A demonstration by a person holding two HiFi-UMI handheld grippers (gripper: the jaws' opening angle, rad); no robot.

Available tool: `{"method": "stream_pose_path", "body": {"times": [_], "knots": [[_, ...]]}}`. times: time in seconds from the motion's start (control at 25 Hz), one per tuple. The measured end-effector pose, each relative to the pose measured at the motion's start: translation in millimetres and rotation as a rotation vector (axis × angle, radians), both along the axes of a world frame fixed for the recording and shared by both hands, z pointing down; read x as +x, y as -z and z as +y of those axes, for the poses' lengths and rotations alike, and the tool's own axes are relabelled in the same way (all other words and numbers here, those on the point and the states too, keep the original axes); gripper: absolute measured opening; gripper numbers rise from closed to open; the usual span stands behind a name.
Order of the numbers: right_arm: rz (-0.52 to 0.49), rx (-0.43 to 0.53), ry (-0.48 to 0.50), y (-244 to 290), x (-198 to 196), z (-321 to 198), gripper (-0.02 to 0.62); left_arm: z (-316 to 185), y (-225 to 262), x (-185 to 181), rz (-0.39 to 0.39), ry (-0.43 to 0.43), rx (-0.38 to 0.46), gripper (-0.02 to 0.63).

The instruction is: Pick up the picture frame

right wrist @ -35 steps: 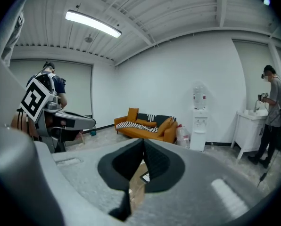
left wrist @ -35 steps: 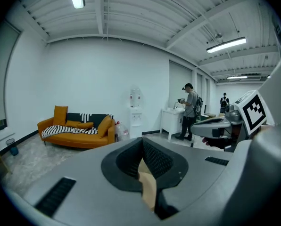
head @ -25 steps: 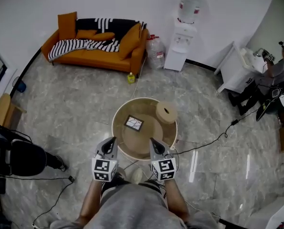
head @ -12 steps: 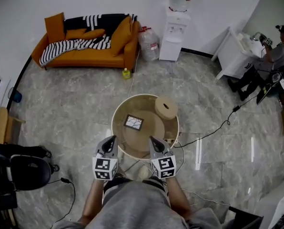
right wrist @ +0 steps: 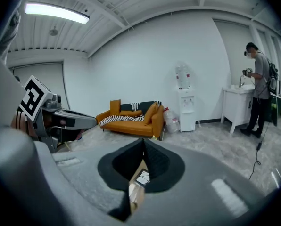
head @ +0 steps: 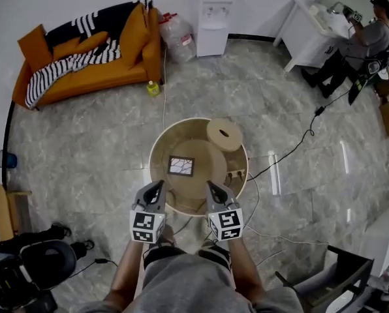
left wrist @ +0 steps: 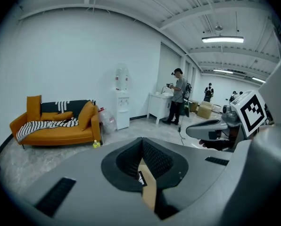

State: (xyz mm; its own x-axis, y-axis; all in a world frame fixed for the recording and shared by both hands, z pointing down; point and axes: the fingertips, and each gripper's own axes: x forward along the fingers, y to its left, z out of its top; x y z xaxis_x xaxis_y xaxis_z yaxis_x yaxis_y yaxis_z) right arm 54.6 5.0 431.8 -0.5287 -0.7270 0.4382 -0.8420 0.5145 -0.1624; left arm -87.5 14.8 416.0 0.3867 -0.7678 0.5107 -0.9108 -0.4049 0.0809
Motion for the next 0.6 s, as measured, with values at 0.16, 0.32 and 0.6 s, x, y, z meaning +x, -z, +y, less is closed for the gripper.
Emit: {"method": "stream_pose_path", "body": {"times": [0.16, 0.32, 0.6], "knots": [[0.014, -0.046, -0.052, -34, -18, -33, 0.0, -37, -40, -16, 0.016, -0.052, -0.049, 0.018], [0.023, -0.072, -0.089, -76, -18, -56, 0.0, -56, -83, -13, 0.009, -0.106, -0.083, 0.018], [0.024, -0.144, -0.154, -159, -20, -82, 0.0, -82, -154, -17, 0.009, -0.164, -0.125, 0.018]]}}
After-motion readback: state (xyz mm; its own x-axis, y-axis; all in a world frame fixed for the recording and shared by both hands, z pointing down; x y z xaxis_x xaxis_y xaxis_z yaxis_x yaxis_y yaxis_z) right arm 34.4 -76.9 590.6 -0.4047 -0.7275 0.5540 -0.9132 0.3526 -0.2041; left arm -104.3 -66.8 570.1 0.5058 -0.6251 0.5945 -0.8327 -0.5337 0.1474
